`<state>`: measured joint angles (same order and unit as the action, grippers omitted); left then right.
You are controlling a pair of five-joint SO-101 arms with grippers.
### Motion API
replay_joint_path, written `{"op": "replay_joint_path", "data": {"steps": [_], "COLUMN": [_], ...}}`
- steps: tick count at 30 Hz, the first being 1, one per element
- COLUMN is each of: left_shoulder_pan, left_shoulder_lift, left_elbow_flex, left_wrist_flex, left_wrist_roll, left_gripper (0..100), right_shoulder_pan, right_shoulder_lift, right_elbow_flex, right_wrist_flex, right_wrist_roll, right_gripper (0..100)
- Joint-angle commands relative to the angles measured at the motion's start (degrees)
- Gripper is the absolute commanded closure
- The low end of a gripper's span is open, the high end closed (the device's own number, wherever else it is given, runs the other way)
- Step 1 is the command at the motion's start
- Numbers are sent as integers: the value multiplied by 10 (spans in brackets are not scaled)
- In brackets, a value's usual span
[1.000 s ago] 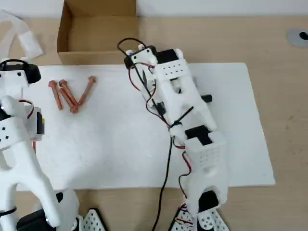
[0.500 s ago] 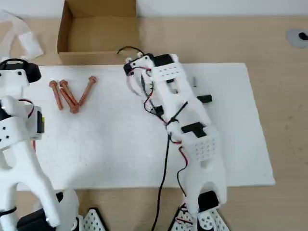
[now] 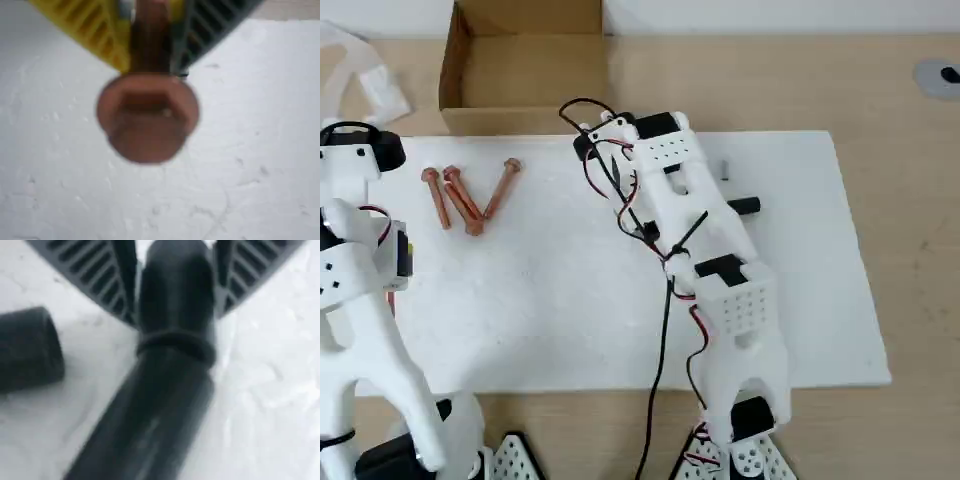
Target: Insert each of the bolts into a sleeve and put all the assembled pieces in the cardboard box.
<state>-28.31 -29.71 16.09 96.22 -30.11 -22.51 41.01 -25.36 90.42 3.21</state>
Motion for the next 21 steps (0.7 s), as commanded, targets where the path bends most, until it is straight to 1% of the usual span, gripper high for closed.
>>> {"op": "replay_joint_path", "data": {"steps": [1, 6, 10, 15, 21], "left_shoulder_pan": [7, 7, 7, 7, 7], "left_shoulder_lift": [-18, -56, -127, -225, -334], "left_elbow_flex": [-7, -30, -27, 16, 130], "left_wrist_flex": [-9, -15, -66, -127, -205], "left_wrist_roll": [-2, 21, 79, 150, 230], "left_gripper": [990, 990, 990, 991, 992], "right_shoulder_pan": [-18, -21, -19, -32, -33], "right_shoulder_lift": [11, 4, -50, -244, -506], "right_elbow_flex": [12, -52, -106, -110, -90], "right_wrist_flex": [30, 110, 120, 120, 120], "right_wrist_roll": [5, 6, 5, 5, 5], "right_gripper": [984, 988, 988, 988, 988]}}
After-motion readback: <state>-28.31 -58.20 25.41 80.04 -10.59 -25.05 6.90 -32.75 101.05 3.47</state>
